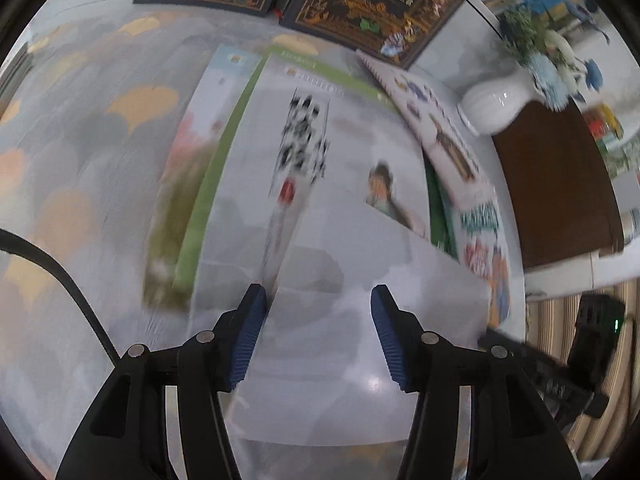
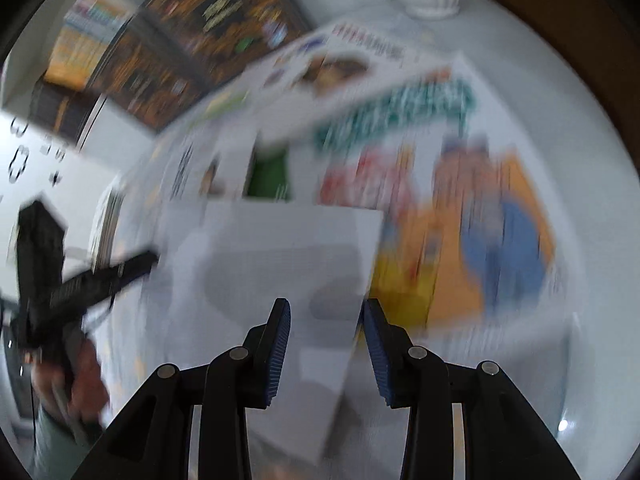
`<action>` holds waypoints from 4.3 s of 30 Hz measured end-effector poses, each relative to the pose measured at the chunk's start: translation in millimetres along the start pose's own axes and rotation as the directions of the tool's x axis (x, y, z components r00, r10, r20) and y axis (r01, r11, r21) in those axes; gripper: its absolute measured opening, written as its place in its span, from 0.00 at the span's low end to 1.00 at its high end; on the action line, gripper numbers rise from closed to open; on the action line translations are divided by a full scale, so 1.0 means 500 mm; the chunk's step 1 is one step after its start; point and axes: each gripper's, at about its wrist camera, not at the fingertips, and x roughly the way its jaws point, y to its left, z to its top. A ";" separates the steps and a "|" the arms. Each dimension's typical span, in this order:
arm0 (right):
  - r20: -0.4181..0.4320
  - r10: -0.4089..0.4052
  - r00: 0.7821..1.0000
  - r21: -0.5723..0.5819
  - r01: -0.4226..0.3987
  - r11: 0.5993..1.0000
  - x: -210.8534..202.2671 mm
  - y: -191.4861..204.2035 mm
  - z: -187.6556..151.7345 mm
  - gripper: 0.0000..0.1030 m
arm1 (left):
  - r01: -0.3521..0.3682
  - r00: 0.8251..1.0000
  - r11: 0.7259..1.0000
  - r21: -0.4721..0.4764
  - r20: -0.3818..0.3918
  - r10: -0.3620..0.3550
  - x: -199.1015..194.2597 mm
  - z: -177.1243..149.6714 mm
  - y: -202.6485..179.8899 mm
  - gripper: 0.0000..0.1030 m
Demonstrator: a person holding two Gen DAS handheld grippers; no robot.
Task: Organize books
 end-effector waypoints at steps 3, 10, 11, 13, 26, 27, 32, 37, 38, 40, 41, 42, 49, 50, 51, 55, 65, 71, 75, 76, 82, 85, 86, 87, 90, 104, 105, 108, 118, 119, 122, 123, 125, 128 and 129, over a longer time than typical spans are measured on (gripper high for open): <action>-0.117 0.065 0.991 -0.042 -0.071 0.997 0.004 0.027 -0.110 0.36 | 0.016 1.000 1.000 -0.014 -0.005 -0.016 -0.017 -0.031 0.024 0.49; -0.149 0.052 0.987 -0.268 -0.092 0.959 -0.023 0.095 -0.176 0.36 | 0.010 0.997 0.991 -0.134 0.074 0.000 -0.106 -0.137 0.075 0.50; -0.117 0.054 0.992 -0.269 -0.084 0.960 -0.028 0.096 -0.154 0.36 | 0.011 0.997 0.988 -0.154 0.081 0.002 -0.117 -0.155 0.082 0.49; -0.044 0.047 0.998 -0.275 -0.057 0.960 -0.024 0.100 -0.092 0.36 | 0.034 0.997 0.974 -0.222 0.077 -0.017 -0.129 -0.205 0.099 0.49; -0.189 0.036 0.981 -0.230 -0.080 0.970 0.084 0.107 -0.058 0.37 | 0.132 0.991 0.946 -0.295 0.026 -0.130 -0.068 -0.310 0.065 0.50; -0.199 0.039 0.979 -0.218 -0.083 0.972 0.078 0.101 -0.087 0.38 | 0.127 0.992 0.949 -0.289 0.037 -0.122 -0.073 -0.309 0.068 0.50; -0.272 0.114 0.955 -0.179 -0.166 0.970 0.046 0.084 -0.242 0.39 | 0.148 0.989 0.939 -0.310 0.050 -0.139 -0.079 -0.306 0.090 0.50; -0.190 0.133 0.973 -0.120 -0.158 0.980 0.031 0.067 -0.249 0.38 | 0.112 0.994 0.955 -0.275 0.024 -0.110 -0.099 -0.323 0.079 0.50; -0.165 0.139 0.976 -0.098 -0.156 0.983 0.034 0.061 -0.236 0.38 | 0.114 0.993 0.956 -0.272 0.021 -0.112 -0.102 -0.332 0.078 0.50; -0.143 0.163 0.976 -0.083 -0.176 0.981 0.053 0.058 -0.215 0.39 | 0.126 0.991 0.955 -0.267 0.004 -0.130 -0.101 -0.351 0.073 0.50; -0.134 0.171 0.976 -0.081 -0.183 0.980 0.056 0.065 -0.211 0.40 | 0.120 0.992 0.956 -0.267 0.000 -0.124 -0.097 -0.357 0.072 0.50; -0.142 0.181 0.973 -0.068 -0.192 0.979 0.058 0.071 -0.208 0.41 | 0.108 0.994 0.959 -0.264 0.002 -0.111 -0.092 -0.363 0.071 0.50; -0.134 0.271 0.953 -0.066 -0.281 0.957 0.004 0.109 -0.198 0.42 | 0.139 0.990 0.941 -0.308 0.026 -0.138 -0.102 -0.370 0.103 0.50; -0.127 0.313 0.941 -0.060 -0.323 0.945 -0.015 0.118 -0.193 0.42 | 0.151 0.988 0.935 -0.320 0.027 -0.150 -0.106 -0.371 0.111 0.50; -0.117 0.355 0.928 -0.056 -0.363 0.930 -0.036 0.132 -0.190 0.42 | 0.175 0.984 0.924 -0.340 0.030 -0.175 -0.114 -0.372 0.123 0.50; -0.092 0.447 0.890 -0.129 -0.456 0.881 -0.098 0.247 -0.180 0.42 | 0.284 0.959 0.857 -0.430 0.128 -0.253 -0.183 -0.380 0.198 0.50; -0.273 0.493 0.826 -0.252 -0.556 0.792 0.008 0.553 -0.257 0.41 | 0.222 0.948 0.835 -0.504 0.310 -0.065 -0.412 -0.437 0.408 0.50; -0.154 0.081 0.985 -0.430 -0.141 0.892 0.081 0.557 -0.293 0.47 | 0.088 0.988 0.873 -0.480 0.157 -0.014 -0.368 -0.452 0.466 0.50; -0.194 -0.019 0.981 -0.400 -0.061 0.915 0.143 0.519 -0.321 0.45 | 0.035 0.999 0.926 -0.375 0.029 -0.026 -0.302 -0.445 0.443 0.50; -0.185 -0.042 0.982 -0.396 -0.035 0.918 0.152 0.514 -0.327 0.43 | 0.006 1.000 0.945 -0.327 -0.005 -0.008 -0.285 -0.442 0.428 0.50; -0.103 -0.128 0.986 -0.383 0.080 0.920 0.172 0.518 -0.353 0.32 | -0.104 0.992 0.989 -0.103 -0.079 0.096 -0.268 -0.441 0.377 0.50; -0.087 -0.130 0.988 -0.347 0.092 0.933 0.189 0.507 -0.357 0.32 | -0.086 0.993 0.991 -0.100 -0.090 0.077 -0.269 -0.436 0.377 0.50; -0.092 -0.119 0.989 -0.337 0.081 0.938 0.190 0.507 -0.358 0.32 | -0.050 0.995 0.994 -0.099 -0.094 0.041 -0.270 -0.439 0.374 0.49; -0.102 -0.099 0.990 -0.325 0.061 0.944 0.192 0.510 -0.360 0.32 | 0.000 0.995 0.995 -0.103 -0.099 -0.010 -0.268 -0.444 0.371 0.48; -0.101 -0.101 0.990 -0.307 0.065 0.950 0.199 0.517 -0.368 0.33 | 0.003 0.992 0.998 -0.060 -0.126 -0.010 -0.248 -0.461 0.360 0.48; -0.072 0.199 0.977 0.088 -0.193 0.977 0.188 0.398 -0.374 0.33 | 0.199 0.979 0.978 0.053 0.035 -0.201 -0.328 -0.382 0.270 0.24; -0.068 0.217 0.974 0.108 -0.209 0.972 0.188 0.391 -0.375 0.33 | 0.181 0.983 0.983 0.031 0.019 -0.181 -0.308 -0.383 0.281 0.08; -0.053 0.212 0.976 0.111 -0.205 0.972 0.181 0.385 -0.382 0.33 | 0.163 0.986 0.987 0.007 0.017 -0.163 -0.289 -0.381 0.299 0.09; -0.114 0.388 0.915 0.310 -0.338 0.889 0.161 0.330 -0.440 0.48 | 0.476 0.853 0.800 -0.365 -0.027 -0.521 -0.245 -0.338 0.387 0.09; -0.096 0.443 0.891 0.357 -0.385 0.851 0.166 0.318 -0.447 0.49 | 0.487 0.844 0.787 -0.378 -0.028 -0.535 -0.244 -0.330 0.386 0.09; -0.046 0.555 0.830 0.434 -0.484 0.760 0.177 0.298 -0.448 0.49 | 0.505 0.816 0.747 -0.433 -0.042 -0.576 -0.241 -0.312 0.393 0.09; -0.030 0.586 0.809 0.444 -0.515 0.733 0.182 0.298 -0.444 0.49 | 0.509 0.807 0.734 -0.450 -0.046 -0.588 -0.239 -0.308 0.396 0.09; 0.001 0.627 0.779 0.447 -0.561 0.697 0.186 0.303 -0.435 0.49 | 0.515 0.793 0.715 -0.473 -0.055 -0.607 -0.237 -0.301 0.397 0.09; 0.051 0.638 0.768 0.428 -0.594 0.681 0.184 0.312 -0.421 0.47 | 0.521 0.775 0.698 -0.492 -0.071 -0.628 -0.233 -0.297 0.402 0.09; 0.063 0.618 0.784 0.410 -0.585 0.700 0.178 0.316 -0.416 0.45 | 0.516 0.778 0.704 -0.488 -0.077 -0.623 -0.233 -0.294 0.400 0.09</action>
